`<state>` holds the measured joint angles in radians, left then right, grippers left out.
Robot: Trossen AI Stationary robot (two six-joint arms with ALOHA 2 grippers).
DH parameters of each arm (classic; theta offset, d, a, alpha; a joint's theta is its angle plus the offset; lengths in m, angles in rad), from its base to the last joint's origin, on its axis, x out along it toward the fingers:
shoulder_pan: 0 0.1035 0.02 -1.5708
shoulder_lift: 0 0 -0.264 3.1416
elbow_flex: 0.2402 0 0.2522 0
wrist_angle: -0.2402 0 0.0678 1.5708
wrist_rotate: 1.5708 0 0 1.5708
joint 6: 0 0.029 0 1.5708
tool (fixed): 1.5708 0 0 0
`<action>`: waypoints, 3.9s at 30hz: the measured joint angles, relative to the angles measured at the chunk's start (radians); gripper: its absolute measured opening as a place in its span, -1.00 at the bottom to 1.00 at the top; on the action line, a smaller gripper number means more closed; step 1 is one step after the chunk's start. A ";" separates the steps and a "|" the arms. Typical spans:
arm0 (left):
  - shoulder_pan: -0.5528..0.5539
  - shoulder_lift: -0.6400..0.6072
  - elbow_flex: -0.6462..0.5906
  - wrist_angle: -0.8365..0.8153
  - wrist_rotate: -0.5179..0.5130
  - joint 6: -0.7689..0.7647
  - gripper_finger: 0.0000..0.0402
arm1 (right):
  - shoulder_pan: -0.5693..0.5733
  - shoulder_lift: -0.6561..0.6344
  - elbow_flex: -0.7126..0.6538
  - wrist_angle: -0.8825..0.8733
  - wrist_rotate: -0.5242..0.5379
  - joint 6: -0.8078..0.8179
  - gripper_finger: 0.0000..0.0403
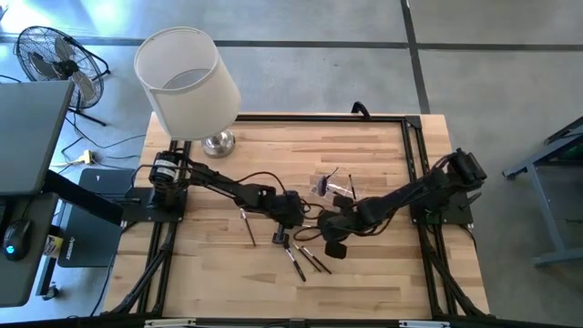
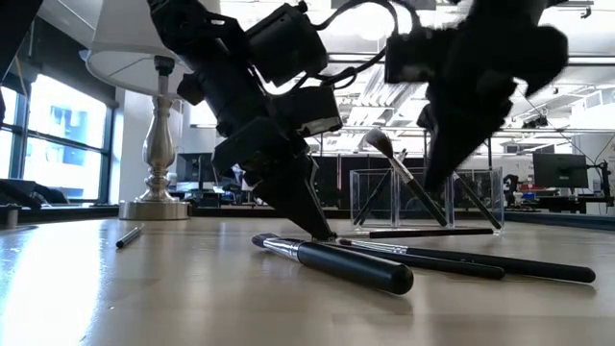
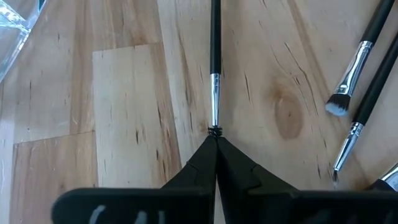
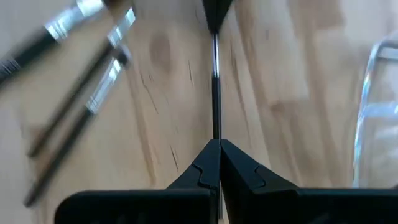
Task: Put items in baskets/containers
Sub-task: Put the black lash brush into the transparent organizer
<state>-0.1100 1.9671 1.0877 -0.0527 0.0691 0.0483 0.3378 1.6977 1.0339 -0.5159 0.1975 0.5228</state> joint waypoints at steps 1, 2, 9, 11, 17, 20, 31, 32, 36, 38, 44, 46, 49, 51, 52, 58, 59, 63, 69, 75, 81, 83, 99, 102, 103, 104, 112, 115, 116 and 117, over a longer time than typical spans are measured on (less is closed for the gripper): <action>0.006 0.000 0.008 -0.012 0.002 0.000 -1.00 | -0.004 0.011 0.007 -0.016 -0.012 0.000 -0.99; 0.006 0.001 0.017 -0.022 0.011 -0.001 -1.00 | -0.006 0.020 0.014 -0.031 -0.025 0.001 -0.99; 0.018 0.007 0.108 -0.138 0.019 0.037 -1.00 | 0.002 0.025 0.044 -0.107 -0.061 0.076 -0.99; 0.018 0.008 0.124 -0.159 0.007 0.065 -1.00 | 0.005 0.025 0.049 -0.094 -0.071 0.093 -0.99; 0.019 0.008 0.126 -0.168 0.007 0.088 -1.00 | 0.005 0.025 0.050 -0.099 -0.074 0.169 -0.90; 0.019 0.007 0.127 -0.180 0.007 0.106 -1.00 | 0.005 0.025 0.050 -0.098 -0.065 0.200 -0.70; 0.087 0.005 0.118 -0.199 0.203 0.104 -1.00 | 0.088 0.020 0.050 -0.119 -0.148 0.401 -0.39; 0.092 0.005 0.118 -0.199 0.214 0.102 -1.00 | 0.106 0.016 0.050 -0.135 -0.148 0.436 -0.41; 0.097 0.005 0.118 -0.212 0.232 0.101 -1.00 | 0.194 -0.004 0.050 -0.194 -0.108 0.592 -0.54; 0.097 0.004 0.118 -0.214 0.232 0.101 -1.00 | 0.244 -0.018 0.050 -0.210 -0.058 0.685 -0.61; 0.097 0.003 0.118 -0.218 0.239 0.102 -1.00 | 0.344 -0.030 0.059 -0.162 0.192 0.833 -0.90; 0.097 0.003 0.119 -0.220 0.247 0.102 -1.00 | 0.349 -0.029 0.052 -0.071 0.240 0.770 -0.97; 0.097 0.003 0.121 -0.221 0.257 0.102 -1.00 | 0.331 -0.027 0.026 0.078 0.248 0.598 -0.94; 0.097 0.003 0.128 -0.229 0.257 0.101 -1.00 | 0.304 -0.022 0.016 0.118 0.249 0.535 -0.87; 0.097 0.003 0.136 -0.245 0.257 0.101 -1.00 | 0.285 -0.017 0.016 0.120 0.247 0.520 -0.83; 0.097 0.002 0.205 -0.332 0.254 0.101 -1.00 | 0.166 -0.015 0.015 0.126 0.167 0.396 -0.52; 0.097 0.002 0.215 -0.344 0.253 0.101 -1.00 | 0.152 -0.015 0.015 0.124 0.149 0.367 -0.47; 0.097 0.002 0.258 -0.403 0.229 0.100 -1.00 | 0.114 -0.015 0.015 0.087 0.107 0.248 -0.29; 0.098 0.002 0.323 -0.484 0.227 0.093 -1.00 | 0.106 -0.014 0.015 0.005 0.125 0.167 -0.21; 0.097 0.002 0.427 -0.594 0.209 0.049 -1.00 | 0.088 -0.015 0.015 -0.025 0.118 0.122 -0.24; 0.097 0.001 0.496 -0.656 0.186 0.045 -1.00 | 0.041 -0.015 0.015 -0.094 0.101 0.089 -0.32; 0.097 0.001 0.502 -0.663 0.186 0.045 -1.00 | 0.027 -0.015 0.015 -0.099 0.084 0.073 -0.34; 0.097 0.001 0.503 -0.701 0.183 0.034 -1.00 | 0.008 -0.015 0.069 -0.108 0.134 -0.120 -0.50; 0.097 0.001 0.503 -0.704 0.197 0.024 -1.00 | 0.008 -0.015 0.069 -0.114 0.125 -0.124 -0.49; 0.097 0.001 0.503 -0.706 0.207 0.023 -1.00 | 0.008 -0.015 0.069 -0.116 0.118 -0.124 -0.49; 0.097 0.001 0.503 -0.706 0.210 0.022 -1.00 | 0.008 -0.015 0.069 -0.118 0.109 -0.124 -0.49; 0.097 0.001 0.503 -0.705 0.211 0.002 -1.00 | 0.008 -0.007 0.065 -0.123 0.034 -0.115 -0.50; 0.097 0.001 0.503 -0.703 0.230 0.002 -1.00 | 0.008 0.008 0.065 -0.123 0.031 -0.113 -0.50; 0.097 0.001 0.502 -0.700 0.241 0.001 -1.00 | 0.008 0.013 0.065 -0.123 0.030 -0.113 -0.50; 0.097 0.001 0.503 -0.698 0.245 0.000 -1.00 | 0.008 0.017 0.065 -0.122 0.030 -0.113 -0.50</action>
<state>-0.0132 1.9682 1.5906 -0.7508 0.3143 0.0484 0.3454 1.7145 1.0985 -0.6381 0.2277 0.4103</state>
